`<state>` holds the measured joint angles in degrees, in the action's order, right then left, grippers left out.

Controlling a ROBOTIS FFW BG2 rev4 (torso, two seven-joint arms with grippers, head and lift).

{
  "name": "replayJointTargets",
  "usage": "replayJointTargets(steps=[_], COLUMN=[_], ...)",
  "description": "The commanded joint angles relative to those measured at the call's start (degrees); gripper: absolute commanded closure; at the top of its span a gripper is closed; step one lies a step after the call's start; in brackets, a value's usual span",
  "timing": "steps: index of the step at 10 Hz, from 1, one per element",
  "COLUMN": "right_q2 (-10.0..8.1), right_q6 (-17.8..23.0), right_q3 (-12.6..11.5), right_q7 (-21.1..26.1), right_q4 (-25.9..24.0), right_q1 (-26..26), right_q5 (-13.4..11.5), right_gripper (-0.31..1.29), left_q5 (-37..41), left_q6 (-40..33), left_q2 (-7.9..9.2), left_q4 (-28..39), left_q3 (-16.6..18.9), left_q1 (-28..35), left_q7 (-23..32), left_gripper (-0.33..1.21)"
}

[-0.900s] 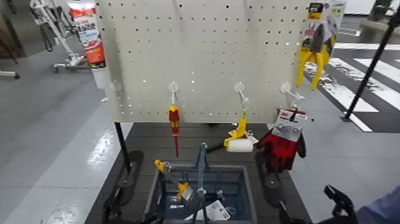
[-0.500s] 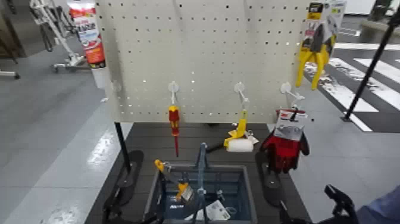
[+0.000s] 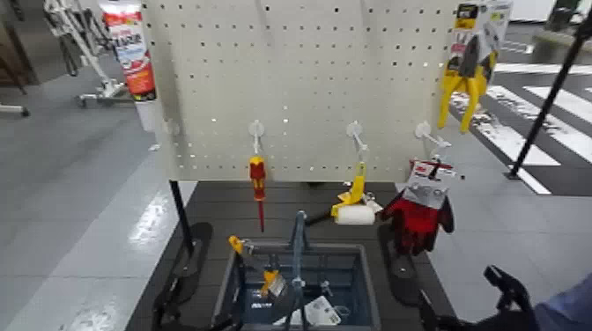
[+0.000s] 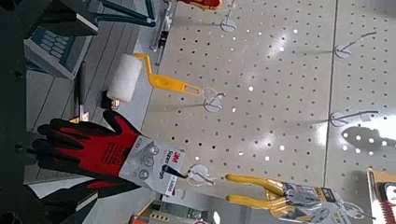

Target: Put the red colored gloves into the crate.

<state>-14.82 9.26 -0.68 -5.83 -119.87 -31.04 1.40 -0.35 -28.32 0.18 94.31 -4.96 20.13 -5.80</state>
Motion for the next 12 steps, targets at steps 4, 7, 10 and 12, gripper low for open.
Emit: replayJointTargets(steps=[4, 7, 10, 12], right_q2=[0.06, -0.47, -2.14, -3.28], right_q6=[-8.6, -15.0, -15.9, -15.5], right_q3=[-6.3, -8.5, -8.6, -7.8], right_q7=[-8.0, -13.2, -18.8, -22.1], right_q4=[2.2, 6.1, 13.8, 19.9], right_q1=[9.0, 16.1, 23.7, 29.0], right_q5=[3.7, 8.0, 13.2, 14.2], right_gripper=[0.08, 0.08, 0.06, 0.06], left_q5=[0.1, 0.2, 0.4, 0.5], left_q6=[0.4, 0.6, 0.8, 0.9], left_q2=[-6.42, -6.5, -6.59, -6.5], left_q4=[-0.1, -0.2, -0.2, -0.3], left_q3=[-0.4, -0.6, -0.7, -0.7], left_q1=[-0.1, -0.3, -0.4, -0.6], left_q7=[-0.1, -0.3, -0.7, -0.9], left_gripper=[0.17, 0.17, 0.17, 0.17])
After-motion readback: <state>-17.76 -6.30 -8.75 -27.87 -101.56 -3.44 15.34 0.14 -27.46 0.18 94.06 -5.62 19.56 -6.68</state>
